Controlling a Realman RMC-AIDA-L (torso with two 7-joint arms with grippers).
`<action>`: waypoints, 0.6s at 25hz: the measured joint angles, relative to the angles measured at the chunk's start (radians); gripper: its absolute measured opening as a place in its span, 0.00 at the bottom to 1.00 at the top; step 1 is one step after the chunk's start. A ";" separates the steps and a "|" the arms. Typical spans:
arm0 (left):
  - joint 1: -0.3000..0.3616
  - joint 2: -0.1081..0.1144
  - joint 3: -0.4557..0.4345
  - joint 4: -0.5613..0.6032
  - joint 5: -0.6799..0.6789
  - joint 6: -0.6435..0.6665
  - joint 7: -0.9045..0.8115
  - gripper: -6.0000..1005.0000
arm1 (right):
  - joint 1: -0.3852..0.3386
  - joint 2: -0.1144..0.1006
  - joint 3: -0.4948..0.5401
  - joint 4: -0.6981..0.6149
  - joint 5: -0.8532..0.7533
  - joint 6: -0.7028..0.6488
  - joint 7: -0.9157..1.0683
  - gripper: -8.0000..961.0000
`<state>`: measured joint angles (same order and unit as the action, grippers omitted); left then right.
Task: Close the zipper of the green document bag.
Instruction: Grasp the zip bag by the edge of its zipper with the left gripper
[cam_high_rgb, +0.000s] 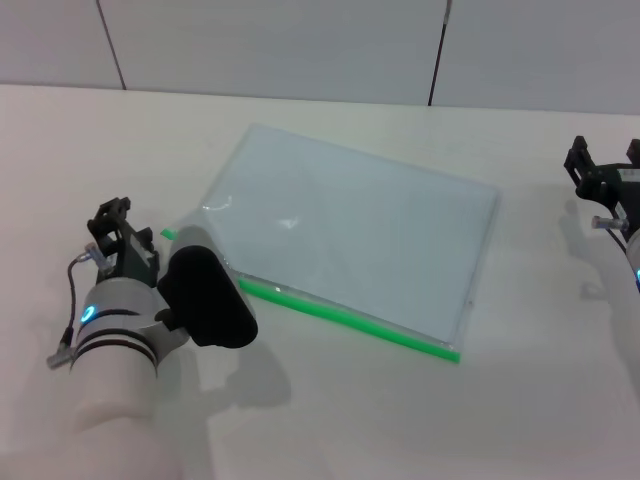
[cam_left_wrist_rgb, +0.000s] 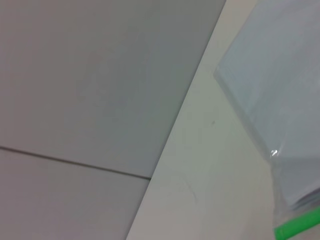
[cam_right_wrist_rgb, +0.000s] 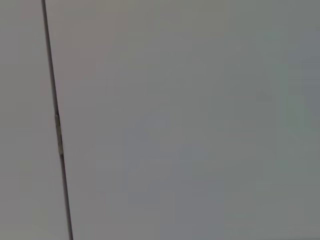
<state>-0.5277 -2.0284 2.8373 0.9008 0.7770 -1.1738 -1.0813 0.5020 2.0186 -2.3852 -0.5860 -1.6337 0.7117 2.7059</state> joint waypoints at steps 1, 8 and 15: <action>-0.003 0.000 0.003 -0.001 -0.001 0.008 0.004 0.48 | 0.000 0.000 0.000 0.000 0.000 0.000 0.000 0.74; -0.006 0.001 0.006 -0.004 -0.008 0.061 0.045 0.48 | -0.002 0.000 0.000 0.000 0.000 0.000 0.000 0.74; -0.019 0.000 0.006 -0.007 -0.014 0.064 0.059 0.48 | -0.002 0.000 0.000 -0.002 0.000 0.000 0.000 0.74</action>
<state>-0.5466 -2.0288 2.8437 0.8936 0.7630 -1.1093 -1.0226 0.5000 2.0186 -2.3853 -0.5877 -1.6337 0.7117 2.7058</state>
